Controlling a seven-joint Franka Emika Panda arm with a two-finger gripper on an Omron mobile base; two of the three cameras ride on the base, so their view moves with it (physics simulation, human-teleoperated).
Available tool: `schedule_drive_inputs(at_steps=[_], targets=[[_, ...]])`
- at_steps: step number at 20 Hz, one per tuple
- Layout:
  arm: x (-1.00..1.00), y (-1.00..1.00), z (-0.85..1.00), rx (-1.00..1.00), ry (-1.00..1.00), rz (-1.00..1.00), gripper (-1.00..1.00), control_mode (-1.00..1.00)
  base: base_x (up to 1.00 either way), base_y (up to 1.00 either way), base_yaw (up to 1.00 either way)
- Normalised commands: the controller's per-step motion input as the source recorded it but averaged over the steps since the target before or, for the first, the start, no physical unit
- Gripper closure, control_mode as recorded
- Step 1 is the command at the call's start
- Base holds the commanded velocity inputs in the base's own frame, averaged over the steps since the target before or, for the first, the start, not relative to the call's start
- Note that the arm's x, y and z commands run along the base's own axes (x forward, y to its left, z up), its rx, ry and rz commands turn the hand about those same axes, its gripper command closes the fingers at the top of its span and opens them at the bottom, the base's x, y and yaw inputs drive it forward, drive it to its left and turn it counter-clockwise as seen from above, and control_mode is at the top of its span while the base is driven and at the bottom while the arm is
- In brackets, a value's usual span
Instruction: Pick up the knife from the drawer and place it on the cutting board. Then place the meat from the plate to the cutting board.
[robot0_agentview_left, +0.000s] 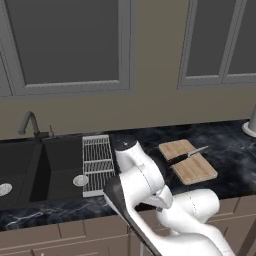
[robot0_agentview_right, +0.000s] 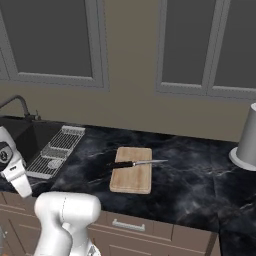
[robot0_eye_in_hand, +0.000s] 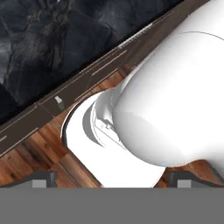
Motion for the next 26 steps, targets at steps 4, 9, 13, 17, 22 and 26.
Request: schedule_drive_inputs(at_steps=[4,9,13,17,22,26], targets=[[0.65,-0.14,0.17,0.04,0.05,0.01,-1.0,-1.0,0.0,0.0,0.0],[0.02,0.0,0.01,0.0,0.0,0.0,-1.0,1.0,-0.14,0.07,0.01],[0.0,0.0,0.0,0.0,0.0,0.0,-1.0,1.0,-0.5,0.4,0.02],[0.0,0.0,0.0,0.0,0.0,0.0,-1.0,1.0,-0.5,0.5,0.01],[0.0,0.0,0.0,0.0,0.0,0.0,-1.0,1.0,-0.23,0.36,0.0],[0.0,0.0,0.0,0.0,0.0,0.0,-1.0,1.0,-0.26,0.31,0.04]])
